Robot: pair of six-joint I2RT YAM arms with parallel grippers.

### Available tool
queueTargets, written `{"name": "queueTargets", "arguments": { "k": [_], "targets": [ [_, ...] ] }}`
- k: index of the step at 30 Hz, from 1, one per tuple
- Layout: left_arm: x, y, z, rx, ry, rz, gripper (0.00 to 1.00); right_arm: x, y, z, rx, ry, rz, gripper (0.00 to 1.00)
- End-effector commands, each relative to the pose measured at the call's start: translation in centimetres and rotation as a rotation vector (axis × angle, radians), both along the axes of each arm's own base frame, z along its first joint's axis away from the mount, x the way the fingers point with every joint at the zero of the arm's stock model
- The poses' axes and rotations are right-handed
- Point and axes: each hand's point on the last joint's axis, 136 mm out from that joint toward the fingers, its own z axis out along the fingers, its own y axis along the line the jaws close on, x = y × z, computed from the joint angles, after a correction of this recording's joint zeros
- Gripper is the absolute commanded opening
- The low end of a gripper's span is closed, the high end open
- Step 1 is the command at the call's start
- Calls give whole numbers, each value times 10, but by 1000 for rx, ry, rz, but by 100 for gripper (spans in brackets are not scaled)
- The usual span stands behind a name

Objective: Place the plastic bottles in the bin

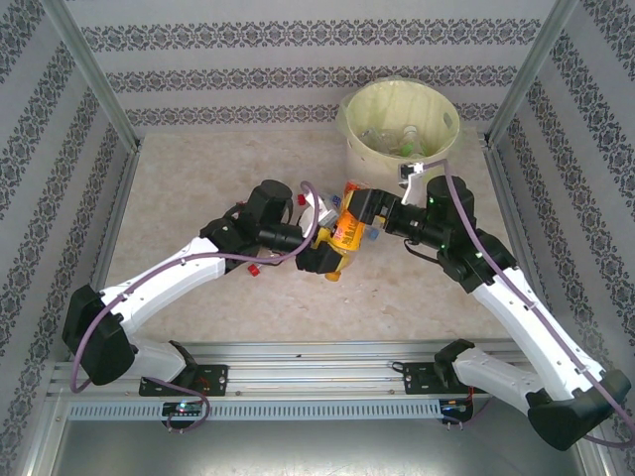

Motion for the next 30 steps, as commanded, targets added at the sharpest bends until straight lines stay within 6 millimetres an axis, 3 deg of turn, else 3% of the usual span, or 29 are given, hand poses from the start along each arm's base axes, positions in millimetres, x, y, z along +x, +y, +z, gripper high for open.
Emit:
{"name": "queueTargets", "arguments": {
  "k": [1,13,18,20,25,30],
  "targets": [
    [-10,-9,8,-43,-44,-58,59,2,5,13,-3,-40,10,90],
    [-12,-13,5,-38,-35,-59,66,3,1,8,-62,-36,-7,61],
    [-5,-12,9,-44,-58,-11,88,2,-4,11,-80,-46,-26,57],
    [0,-9,10,-50,-84,22,100,1,-7,15,-88,-58,-32,56],
    [15,2,25,-106,-181,130,100,0,-23,35,-148,-114,-81,56],
    [24,18,43,-197,-279,237,100,5,-51,73,-216,-207,-183,56]
  ]
}}
